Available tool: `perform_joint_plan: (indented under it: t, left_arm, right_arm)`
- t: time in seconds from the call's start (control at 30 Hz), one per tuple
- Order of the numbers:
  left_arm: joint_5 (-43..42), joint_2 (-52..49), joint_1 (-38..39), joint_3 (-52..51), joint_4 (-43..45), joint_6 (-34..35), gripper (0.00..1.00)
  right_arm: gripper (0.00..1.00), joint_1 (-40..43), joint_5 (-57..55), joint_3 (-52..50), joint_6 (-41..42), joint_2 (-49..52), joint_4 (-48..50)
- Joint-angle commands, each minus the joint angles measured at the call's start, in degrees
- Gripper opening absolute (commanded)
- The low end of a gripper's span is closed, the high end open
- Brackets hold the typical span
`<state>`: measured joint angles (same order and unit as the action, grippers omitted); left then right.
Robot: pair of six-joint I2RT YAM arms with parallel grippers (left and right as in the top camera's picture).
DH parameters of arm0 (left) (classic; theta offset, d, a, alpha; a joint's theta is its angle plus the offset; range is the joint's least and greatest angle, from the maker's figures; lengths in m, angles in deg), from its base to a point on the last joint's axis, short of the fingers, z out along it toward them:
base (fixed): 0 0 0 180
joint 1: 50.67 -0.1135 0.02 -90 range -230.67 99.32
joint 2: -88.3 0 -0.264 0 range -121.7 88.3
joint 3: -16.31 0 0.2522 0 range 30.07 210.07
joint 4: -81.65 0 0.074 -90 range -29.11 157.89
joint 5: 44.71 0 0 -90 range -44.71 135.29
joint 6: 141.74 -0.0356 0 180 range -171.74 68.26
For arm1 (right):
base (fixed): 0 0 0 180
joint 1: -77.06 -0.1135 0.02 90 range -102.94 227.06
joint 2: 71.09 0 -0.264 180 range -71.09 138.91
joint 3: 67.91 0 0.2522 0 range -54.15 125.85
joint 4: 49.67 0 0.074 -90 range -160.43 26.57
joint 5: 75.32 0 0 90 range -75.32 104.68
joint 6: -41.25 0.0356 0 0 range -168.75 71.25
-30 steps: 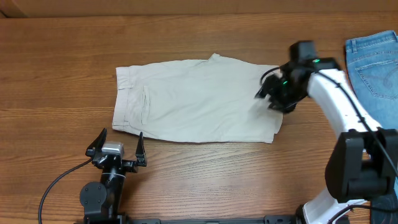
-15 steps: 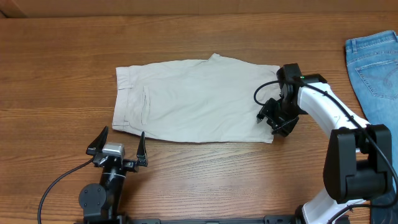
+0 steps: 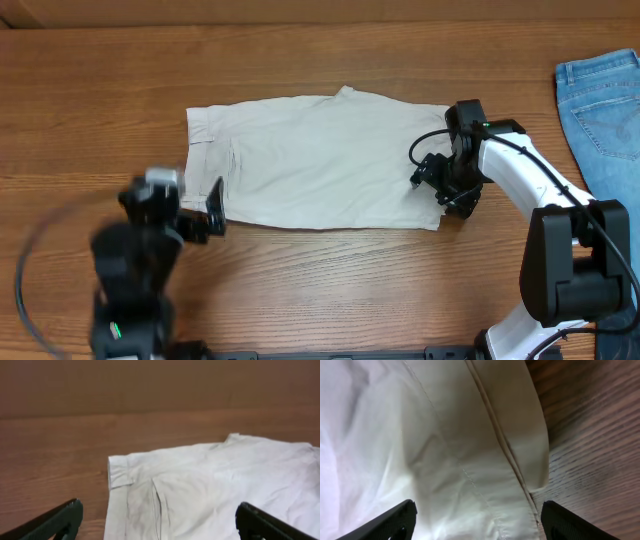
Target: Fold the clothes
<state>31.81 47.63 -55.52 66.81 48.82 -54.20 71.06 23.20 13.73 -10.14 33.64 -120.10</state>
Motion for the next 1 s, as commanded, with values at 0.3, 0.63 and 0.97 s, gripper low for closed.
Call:
perform_joint_plan:
  t: [0.3,0.63,0.97]
  left_arm:
    - [-1.49,-43.28,-3.78,39.41,-26.84,-17.11,1.0]
    - [-25.83,-62.23,-18.4,42.99,-30.6,-28.24,1.0]
    - [-34.14,-74.1,-21.33,42.99,-31.65,-33.66,1.0]
  right_arm:
    - [0.86,0.22,-0.79,-0.07,-1.11,-0.39,-1.07]
    - [0.87,0.22,-0.76,-0.07,-3.69,-0.39,-1.2]
    - [0.87,0.22,-0.76,-0.07,-3.74,-0.39,-1.07]
